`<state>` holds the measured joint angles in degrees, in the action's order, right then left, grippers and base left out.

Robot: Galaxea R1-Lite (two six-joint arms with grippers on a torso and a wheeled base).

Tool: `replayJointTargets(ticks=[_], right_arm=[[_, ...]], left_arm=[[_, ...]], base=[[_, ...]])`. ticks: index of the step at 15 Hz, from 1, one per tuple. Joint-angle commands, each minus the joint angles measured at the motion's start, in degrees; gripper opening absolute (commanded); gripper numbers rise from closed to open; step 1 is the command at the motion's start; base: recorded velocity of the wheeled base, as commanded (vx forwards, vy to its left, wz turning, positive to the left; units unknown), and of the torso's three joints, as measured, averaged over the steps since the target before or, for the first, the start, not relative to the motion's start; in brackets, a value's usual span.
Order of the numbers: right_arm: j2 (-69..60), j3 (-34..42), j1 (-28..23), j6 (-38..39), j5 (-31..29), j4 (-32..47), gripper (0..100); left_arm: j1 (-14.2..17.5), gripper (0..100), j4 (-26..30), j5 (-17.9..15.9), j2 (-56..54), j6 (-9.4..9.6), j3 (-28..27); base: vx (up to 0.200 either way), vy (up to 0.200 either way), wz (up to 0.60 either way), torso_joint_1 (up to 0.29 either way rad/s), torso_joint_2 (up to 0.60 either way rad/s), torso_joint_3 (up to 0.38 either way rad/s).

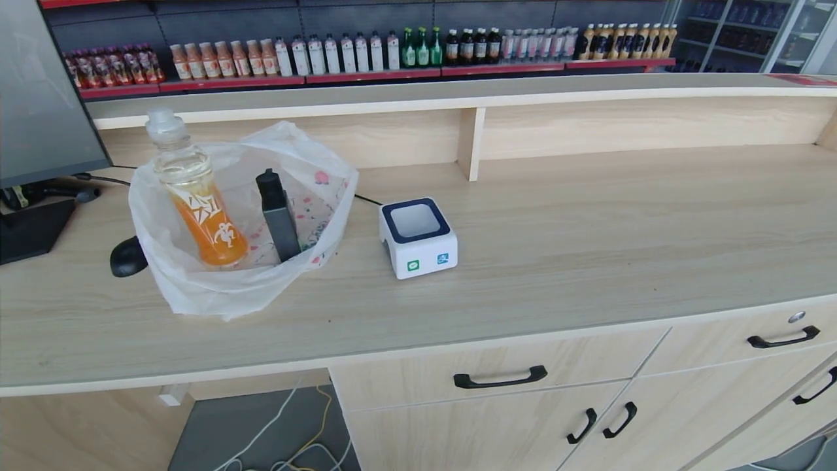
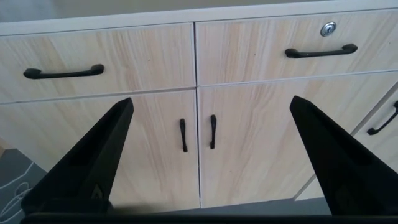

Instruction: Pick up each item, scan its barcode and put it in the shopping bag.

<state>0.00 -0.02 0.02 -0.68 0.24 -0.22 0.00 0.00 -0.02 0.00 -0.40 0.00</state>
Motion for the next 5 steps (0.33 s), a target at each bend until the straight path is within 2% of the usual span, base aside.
replayJointTargets(ticks=[1, 5], right_arm=[[0.0, 0.0, 0.0, 0.0, 0.0, 0.0, 100], [0.0, 0.0, 0.0, 0.2, 0.0, 0.0, 100]], left_arm=[[-0.1, 100, 0.0, 0.0, 0.0, -0.04, 0.0], [0.0, 100, 0.0, 0.0, 0.0, -0.04, 0.0]], base=[[0.000, 0.000, 0.00, 0.000, 0.00, 0.000], [0.000, 0.000, 0.00, 0.000, 0.00, 0.000]])
